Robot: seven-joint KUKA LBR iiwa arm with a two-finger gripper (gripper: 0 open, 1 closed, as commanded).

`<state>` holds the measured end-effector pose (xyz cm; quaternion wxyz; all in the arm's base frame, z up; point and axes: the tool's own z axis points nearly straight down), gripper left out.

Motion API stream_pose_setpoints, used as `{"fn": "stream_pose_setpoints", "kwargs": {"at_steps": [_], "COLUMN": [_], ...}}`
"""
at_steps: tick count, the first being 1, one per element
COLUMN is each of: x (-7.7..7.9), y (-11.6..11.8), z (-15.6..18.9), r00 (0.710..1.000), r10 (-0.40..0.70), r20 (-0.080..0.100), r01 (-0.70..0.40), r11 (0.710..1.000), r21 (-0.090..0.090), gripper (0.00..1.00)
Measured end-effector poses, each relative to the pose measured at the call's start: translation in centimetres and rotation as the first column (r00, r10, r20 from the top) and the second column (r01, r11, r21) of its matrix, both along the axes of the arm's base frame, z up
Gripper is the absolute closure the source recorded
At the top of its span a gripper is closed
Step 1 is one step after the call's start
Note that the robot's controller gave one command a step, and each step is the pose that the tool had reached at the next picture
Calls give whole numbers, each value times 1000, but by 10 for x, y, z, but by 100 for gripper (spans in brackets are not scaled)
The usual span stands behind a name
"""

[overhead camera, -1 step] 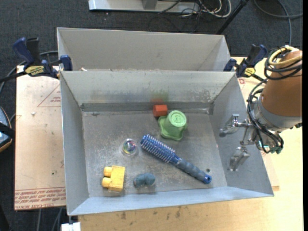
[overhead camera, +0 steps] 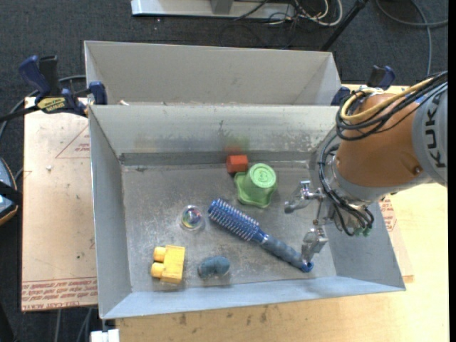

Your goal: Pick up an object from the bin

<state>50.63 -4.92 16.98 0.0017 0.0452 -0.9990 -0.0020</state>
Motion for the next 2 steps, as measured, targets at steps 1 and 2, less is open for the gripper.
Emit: {"fn": "stream_pose_setpoints", "kwargs": {"at_steps": [1, 2], "x": [-7, -6], "y": [-8, -8], "z": [-98, -95], "r00": [990, 991], "r10": [-138, -136], "r20": [12, 16], "r01": [138, 136], "r11": [990, 991], "r21": [-1, -3], "gripper": [0, 100]}}
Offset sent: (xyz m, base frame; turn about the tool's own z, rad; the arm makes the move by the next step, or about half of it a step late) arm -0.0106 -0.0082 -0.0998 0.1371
